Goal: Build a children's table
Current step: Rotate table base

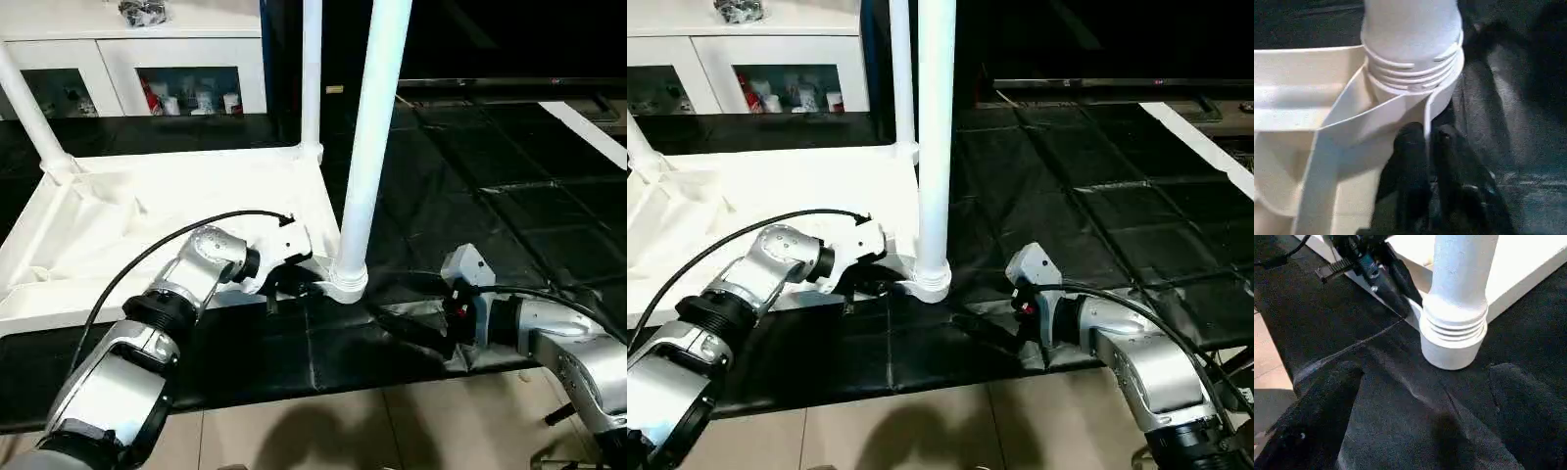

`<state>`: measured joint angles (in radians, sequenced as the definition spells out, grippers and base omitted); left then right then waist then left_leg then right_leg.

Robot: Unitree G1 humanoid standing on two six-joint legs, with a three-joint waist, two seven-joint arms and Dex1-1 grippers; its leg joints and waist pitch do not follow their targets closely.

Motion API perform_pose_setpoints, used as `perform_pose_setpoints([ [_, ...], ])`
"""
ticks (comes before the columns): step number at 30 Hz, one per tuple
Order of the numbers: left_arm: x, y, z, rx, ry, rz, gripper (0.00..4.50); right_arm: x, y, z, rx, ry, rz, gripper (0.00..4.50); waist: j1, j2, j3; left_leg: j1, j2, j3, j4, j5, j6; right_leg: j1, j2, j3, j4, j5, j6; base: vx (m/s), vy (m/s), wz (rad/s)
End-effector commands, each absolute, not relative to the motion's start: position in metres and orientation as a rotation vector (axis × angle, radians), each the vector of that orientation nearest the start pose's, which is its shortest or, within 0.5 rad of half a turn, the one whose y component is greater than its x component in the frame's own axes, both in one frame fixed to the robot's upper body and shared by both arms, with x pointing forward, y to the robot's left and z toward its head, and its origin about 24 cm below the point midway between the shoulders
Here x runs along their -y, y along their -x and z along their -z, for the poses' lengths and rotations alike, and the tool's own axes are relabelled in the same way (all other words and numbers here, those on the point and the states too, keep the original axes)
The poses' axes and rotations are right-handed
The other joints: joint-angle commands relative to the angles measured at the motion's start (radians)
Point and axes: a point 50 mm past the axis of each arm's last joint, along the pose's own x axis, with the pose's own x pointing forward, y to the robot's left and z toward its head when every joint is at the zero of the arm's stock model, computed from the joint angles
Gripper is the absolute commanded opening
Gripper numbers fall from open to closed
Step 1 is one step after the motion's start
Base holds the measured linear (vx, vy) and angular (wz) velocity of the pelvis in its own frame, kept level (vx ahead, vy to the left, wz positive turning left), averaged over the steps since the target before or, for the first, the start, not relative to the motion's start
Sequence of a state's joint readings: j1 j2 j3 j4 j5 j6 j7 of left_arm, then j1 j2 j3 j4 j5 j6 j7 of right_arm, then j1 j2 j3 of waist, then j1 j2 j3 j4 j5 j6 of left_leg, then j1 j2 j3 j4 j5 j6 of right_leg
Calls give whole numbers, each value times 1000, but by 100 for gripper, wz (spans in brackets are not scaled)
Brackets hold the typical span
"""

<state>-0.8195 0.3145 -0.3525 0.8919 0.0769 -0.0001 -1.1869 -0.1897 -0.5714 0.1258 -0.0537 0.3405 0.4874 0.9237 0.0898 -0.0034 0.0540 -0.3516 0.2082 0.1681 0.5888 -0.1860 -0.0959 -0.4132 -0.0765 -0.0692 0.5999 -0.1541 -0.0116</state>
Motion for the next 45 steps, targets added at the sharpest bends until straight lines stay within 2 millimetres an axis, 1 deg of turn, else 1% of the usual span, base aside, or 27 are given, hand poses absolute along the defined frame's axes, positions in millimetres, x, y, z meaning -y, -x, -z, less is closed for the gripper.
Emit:
perform_pose_setpoints([
  [1,-118,-349,-70,-473,-540,1344,14,184,-258,-73,-398,139,-997,450,2,4,-70,-2,8,1,-63,-217,38,66,-50,36,-82,-299,-175,0,0,0],
  [2,-119,-349,-70,-474,-540,1342,5,184,-258,-73,-398,139,-997,450,1,3,-69,-3,7,2,-63,-221,39,66,-49,35,-83,-304,-175,0,0,0],
  [5,-119,-350,-70,-471,-535,1344,5,184,-258,-73,-398,140,-998,450,2,2,-68,-3,5,2,-62,-224,39,67,-50,35,-86,-329,-165,0,0,0],
  [9,-119,-348,-69,-466,-544,1374,5,184,-258,-72,-399,140,-999,450,2,2,-68,-2,6,2,-63,-228,38,66,-51,34,-89,-355,-155,0,0,0],
  [10,-119,-346,-67,-473,-558,1389,5,185,-258,-73,-399,140,-998,450,2,4,-68,-2,7,0,-64,-227,38,66,-51,34,-88,-347,-156,0,0,0],
  [12,-120,-345,-64,-483,-583,1400,5,186,-258,-73,-399,142,-996,450,2,3,-70,-2,8,1,-64,-224,38,66,-51,35,-87,-331,-160,0,0,0],
  [15,-121,-344,-63,-493,-591,1403,5,185,-258,-72,-400,142,-995,450,1,3,-70,-3,8,2,-63,-214,41,67,-50,36,-83,-295,-175,0,0,0],
  [18,-122,-344,-62,-498,-596,1401,5,185,-258,-72,-400,142,-995,450,2,4,-69,-3,8,2,-63,-218,39,68,-51,36,-84,-308,-174,0,0,0],
  [21,-121,-349,-65,-494,-570,1345,5,184,-258,-71,-403,138,-1001,450,1,3,-68,-1,7,3,-63,-228,39,66,-50,35,-86,-327,-169,0,0,0],
  [22,-121,-349,-65,-492,-568,1340,27,184,-258,-71,-403,138,-1002,450,1,3,-67,-1,6,2,-64,-234,39,65,-50,34,-89,-348,-163,0,0,0],
  [23,-122,-350,-65,-490,-579,1333,27,184,-258,-71,-402,138,-1003,450,2,6,-66,0,6,2,-64,-238,38,65,-50,34,-90,-359,-160,0,0,0],
  [25,-122,-351,-65,-482,-601,1323,56,184,-258,-71,-400,138,-1003,450,-2,4,-63,1,5,1,-67,-263,37,64,-49,31,-98,-412,-138,0,0,0],
  [26,-122,-351,-66,-481,-603,1323,56,184,-258,-71,-400,138,-1003,450,-1,4,-66,1,5,0,-66,-255,36,66,-51,31,-97,-415,-130,0,0,0],
  [27,-123,-352,-66,-476,-616,1316,56,184,-258,-71,-400,137,-1005,450,-1,4,-67,0,6,-1,-66,-249,36,66,-51,32,-97,-411,-130,0,0,0],
  [28,-123,-352,-66,-476,-616,1316,56,184,-258,-71,-400,137,-1005,450,-1,5,-66,0,6,0,-66,-245,39,64,-51,32,-98,-403,-132,0,0,0],
  [31,-123,-351,-65,-487,-602,1320,56,184,-257,-71,-401,138,-1007,450,1,7,-68,0,9,-1,-67,-239,39,65,-52,34,-92,-359,-153,0,0,0],
  [33,-123,-351,-65,-486,-599,1324,29,184,-257,-71,-401,138,-1007,450,1,8,-68,0,9,0,-67,-237,39,66,-51,34,-89,-331,-165,0,0,0],
  [35,-123,-352,-66,-481,-593,1326,21,184,-257,-71,-401,138,-1007,450,0,7,-67,-1,8,0,-67,-238,40,66,-52,34,-90,-331,-169,0,0,0],
  [36,-122,-352,-66,-477,-585,1330,7,184,-257,-71,-400,138,-1007,450,0,7,-67,-1,7,1,-66,-241,40,67,-52,34,-91,-344,-166,0,0,0],
  [39,-121,-350,-67,-464,-564,1357,7,184,-257,-71,-401,138,-1010,450,0,7,-67,-1,8,0,-67,-239,40,66,-52,34,-92,-350,-164,0,0,0],
  [45,-121,-346,-66,-477,-540,1412,7,183,-256,-71,-402,138,-1013,450,2,8,-69,-2,9,1,-66,-217,44,69,-53,36,-86,-301,-182,0,0,0],
])
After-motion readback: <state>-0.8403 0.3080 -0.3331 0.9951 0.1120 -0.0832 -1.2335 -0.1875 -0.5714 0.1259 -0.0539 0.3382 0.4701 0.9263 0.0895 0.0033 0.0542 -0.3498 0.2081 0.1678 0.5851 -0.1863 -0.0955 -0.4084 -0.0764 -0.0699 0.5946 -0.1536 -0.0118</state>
